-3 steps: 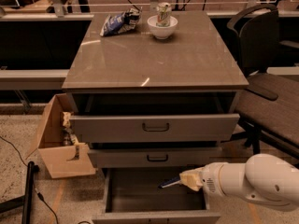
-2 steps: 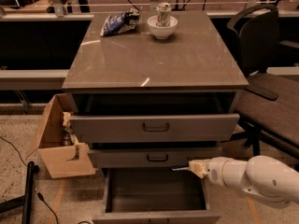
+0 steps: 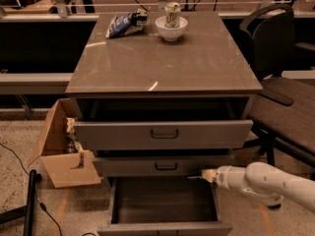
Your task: Place rxbar blueberry into bottom drawer
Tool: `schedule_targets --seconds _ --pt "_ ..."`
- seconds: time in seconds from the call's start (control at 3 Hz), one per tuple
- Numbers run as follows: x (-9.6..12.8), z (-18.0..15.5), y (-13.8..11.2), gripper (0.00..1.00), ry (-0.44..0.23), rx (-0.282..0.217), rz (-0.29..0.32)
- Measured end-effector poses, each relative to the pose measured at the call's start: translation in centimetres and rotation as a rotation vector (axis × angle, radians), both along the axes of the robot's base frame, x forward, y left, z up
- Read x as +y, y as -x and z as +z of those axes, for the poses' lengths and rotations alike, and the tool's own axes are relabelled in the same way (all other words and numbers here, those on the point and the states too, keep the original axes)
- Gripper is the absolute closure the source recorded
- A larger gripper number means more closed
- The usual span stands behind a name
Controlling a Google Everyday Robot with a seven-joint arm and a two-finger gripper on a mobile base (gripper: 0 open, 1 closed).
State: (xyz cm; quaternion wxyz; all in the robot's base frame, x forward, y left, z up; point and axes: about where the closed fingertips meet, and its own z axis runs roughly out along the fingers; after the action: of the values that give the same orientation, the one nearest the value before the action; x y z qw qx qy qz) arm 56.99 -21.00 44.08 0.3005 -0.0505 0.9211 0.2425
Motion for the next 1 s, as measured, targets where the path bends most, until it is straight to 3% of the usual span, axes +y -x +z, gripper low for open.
schedule_targets --seconds 0.33,0.67,1.0 --pt "0.6 -7.1 -1.0 1.0 -0.03 0.125 -0.003" --pt "2.3 -11.0 -4.5 1.0 -0.038 0.167 0.026" --pt "2.3 -11.0 -4.3 1.0 -0.039 0.169 0.026"
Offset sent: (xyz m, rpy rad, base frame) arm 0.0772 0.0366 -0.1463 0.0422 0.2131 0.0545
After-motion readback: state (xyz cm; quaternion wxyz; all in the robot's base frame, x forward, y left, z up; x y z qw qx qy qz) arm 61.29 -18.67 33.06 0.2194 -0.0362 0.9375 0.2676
